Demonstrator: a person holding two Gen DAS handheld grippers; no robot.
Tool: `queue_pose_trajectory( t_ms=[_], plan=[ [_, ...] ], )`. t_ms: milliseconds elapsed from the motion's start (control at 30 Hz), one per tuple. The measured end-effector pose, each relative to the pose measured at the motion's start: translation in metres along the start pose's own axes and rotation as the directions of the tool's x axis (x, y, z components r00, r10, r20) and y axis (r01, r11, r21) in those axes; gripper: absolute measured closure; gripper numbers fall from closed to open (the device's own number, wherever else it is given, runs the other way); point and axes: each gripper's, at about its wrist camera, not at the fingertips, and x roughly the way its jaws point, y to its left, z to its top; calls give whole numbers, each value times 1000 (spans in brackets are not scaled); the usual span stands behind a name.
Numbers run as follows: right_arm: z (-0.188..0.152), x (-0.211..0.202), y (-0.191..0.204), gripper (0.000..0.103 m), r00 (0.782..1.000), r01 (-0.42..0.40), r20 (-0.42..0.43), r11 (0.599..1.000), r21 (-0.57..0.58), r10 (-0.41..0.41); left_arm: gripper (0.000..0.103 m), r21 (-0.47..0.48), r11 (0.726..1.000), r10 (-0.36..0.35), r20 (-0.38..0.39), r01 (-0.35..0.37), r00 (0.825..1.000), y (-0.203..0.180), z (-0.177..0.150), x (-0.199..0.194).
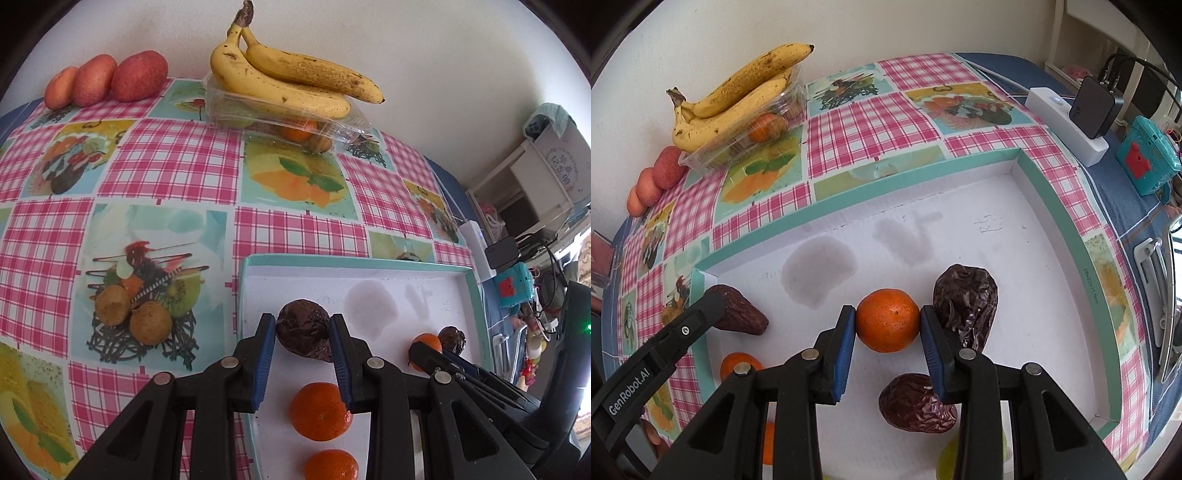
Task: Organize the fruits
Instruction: 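Carry the mandarin and date over the tray with both tools, then open both tools to release the mandarin and date in the tray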
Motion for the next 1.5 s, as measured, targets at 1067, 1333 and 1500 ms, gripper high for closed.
queue_pose_trajectory(
  t_ms=[1067,1333,1500],
  plan=[
    [4,-31,23,28,998,58,32,994,-94,-55,38,-85,976,197,-23,-199,980,34,14,-53],
    [1,-28,29,19,998,66,24,994,-92,-64,1,-193,928,322,-13,-318,947,82,10,-67],
    [0,-27,44,19,998,60,26,994,-92,-58,0,-233,900,381,15,-367,925,103,11,-82]
  ],
)
